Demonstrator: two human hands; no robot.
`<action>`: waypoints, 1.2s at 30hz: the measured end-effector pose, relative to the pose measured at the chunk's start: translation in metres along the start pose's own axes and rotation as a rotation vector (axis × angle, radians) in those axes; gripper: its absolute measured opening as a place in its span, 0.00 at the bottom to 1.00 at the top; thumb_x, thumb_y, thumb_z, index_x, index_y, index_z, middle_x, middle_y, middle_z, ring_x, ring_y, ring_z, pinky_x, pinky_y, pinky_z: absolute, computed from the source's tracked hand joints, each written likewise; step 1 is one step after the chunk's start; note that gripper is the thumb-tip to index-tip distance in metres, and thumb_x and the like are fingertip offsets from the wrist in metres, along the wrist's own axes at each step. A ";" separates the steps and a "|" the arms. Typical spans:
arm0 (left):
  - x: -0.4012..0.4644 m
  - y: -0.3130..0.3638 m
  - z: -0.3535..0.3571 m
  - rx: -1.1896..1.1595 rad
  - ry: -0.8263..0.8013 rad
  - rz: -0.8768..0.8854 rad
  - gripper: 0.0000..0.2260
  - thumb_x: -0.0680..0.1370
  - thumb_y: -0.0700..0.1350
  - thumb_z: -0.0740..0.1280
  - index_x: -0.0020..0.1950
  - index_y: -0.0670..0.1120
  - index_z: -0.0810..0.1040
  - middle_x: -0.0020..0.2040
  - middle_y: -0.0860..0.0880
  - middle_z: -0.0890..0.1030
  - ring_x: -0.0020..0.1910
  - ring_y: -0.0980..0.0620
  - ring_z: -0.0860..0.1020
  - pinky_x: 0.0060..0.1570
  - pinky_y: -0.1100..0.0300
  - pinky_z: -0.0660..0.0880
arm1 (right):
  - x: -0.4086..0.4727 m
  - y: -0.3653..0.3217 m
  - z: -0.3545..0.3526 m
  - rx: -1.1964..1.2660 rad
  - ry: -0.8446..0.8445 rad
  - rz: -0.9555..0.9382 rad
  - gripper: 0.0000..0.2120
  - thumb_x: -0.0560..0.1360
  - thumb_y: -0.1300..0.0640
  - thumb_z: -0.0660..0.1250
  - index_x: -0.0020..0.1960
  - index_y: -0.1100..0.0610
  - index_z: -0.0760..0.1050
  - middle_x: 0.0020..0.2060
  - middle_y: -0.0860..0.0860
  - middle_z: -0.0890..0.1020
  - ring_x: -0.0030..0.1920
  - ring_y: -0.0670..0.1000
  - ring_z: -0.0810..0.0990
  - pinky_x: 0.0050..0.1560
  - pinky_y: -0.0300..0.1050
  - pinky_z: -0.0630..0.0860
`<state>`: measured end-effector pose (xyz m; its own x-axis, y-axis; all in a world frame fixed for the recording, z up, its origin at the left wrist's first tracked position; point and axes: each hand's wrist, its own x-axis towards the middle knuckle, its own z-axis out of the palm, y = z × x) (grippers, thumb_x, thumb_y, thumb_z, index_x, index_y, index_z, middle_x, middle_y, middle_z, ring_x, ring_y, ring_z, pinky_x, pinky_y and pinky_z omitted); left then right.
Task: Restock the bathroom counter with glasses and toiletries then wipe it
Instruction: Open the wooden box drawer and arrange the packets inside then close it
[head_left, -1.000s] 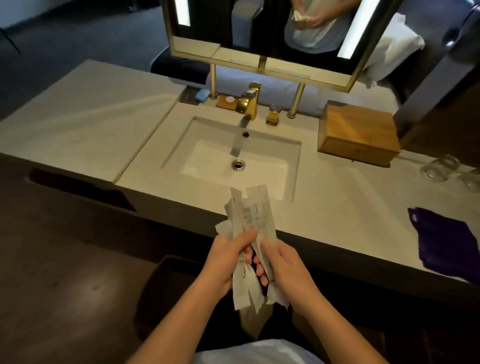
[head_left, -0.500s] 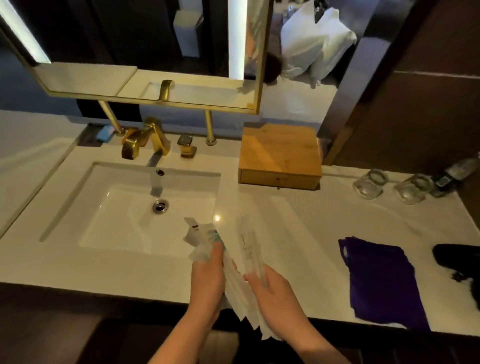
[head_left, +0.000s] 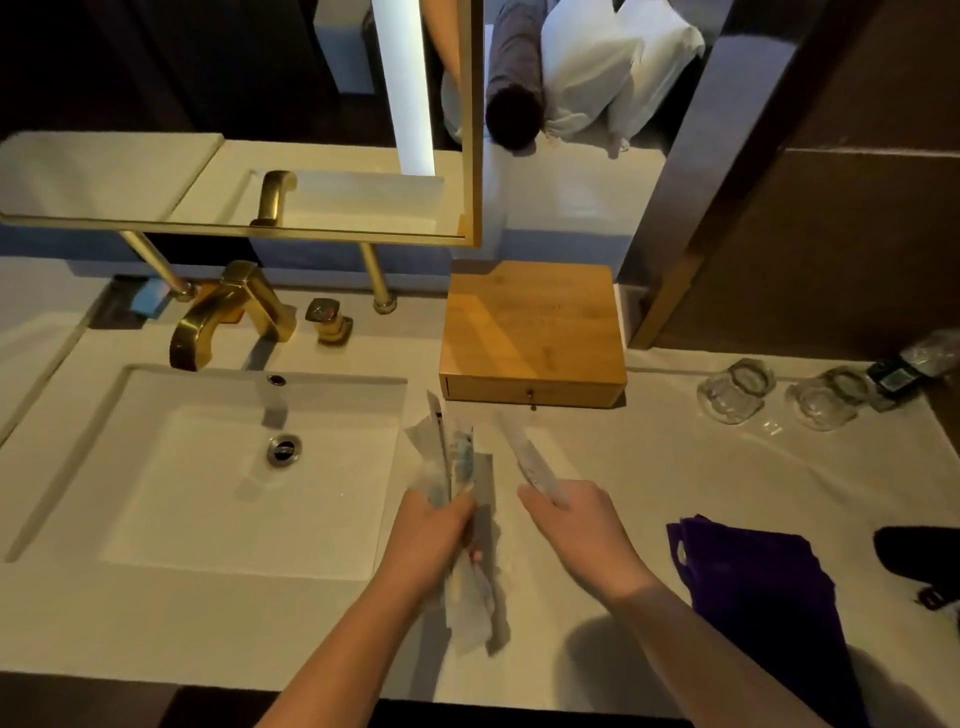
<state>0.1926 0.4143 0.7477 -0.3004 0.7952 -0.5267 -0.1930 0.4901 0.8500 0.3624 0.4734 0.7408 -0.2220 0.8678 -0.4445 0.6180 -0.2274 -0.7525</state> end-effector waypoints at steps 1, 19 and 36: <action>0.012 0.010 -0.002 0.035 0.004 0.015 0.06 0.71 0.42 0.68 0.39 0.50 0.84 0.27 0.46 0.79 0.26 0.47 0.78 0.31 0.52 0.77 | 0.007 -0.001 -0.001 0.015 0.014 0.031 0.17 0.74 0.37 0.62 0.37 0.48 0.79 0.29 0.48 0.77 0.31 0.50 0.75 0.33 0.49 0.70; 0.153 0.112 0.030 0.099 -0.098 0.110 0.15 0.67 0.57 0.79 0.49 0.51 0.87 0.43 0.47 0.89 0.41 0.49 0.88 0.38 0.55 0.82 | 0.095 -0.034 -0.015 0.302 0.006 0.066 0.11 0.80 0.52 0.61 0.60 0.42 0.64 0.51 0.48 0.77 0.48 0.49 0.81 0.39 0.43 0.80; 0.208 0.153 0.040 0.640 -0.025 0.215 0.07 0.79 0.48 0.70 0.54 0.47 0.80 0.42 0.47 0.84 0.39 0.51 0.83 0.39 0.55 0.81 | 0.114 -0.018 0.004 0.321 0.202 -0.001 0.03 0.77 0.47 0.69 0.49 0.38 0.77 0.44 0.39 0.85 0.47 0.44 0.85 0.46 0.42 0.85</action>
<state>0.1380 0.6692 0.7680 -0.2471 0.9027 -0.3521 0.4622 0.4292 0.7760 0.3226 0.5748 0.7018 -0.0492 0.9306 -0.3627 0.3427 -0.3253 -0.8813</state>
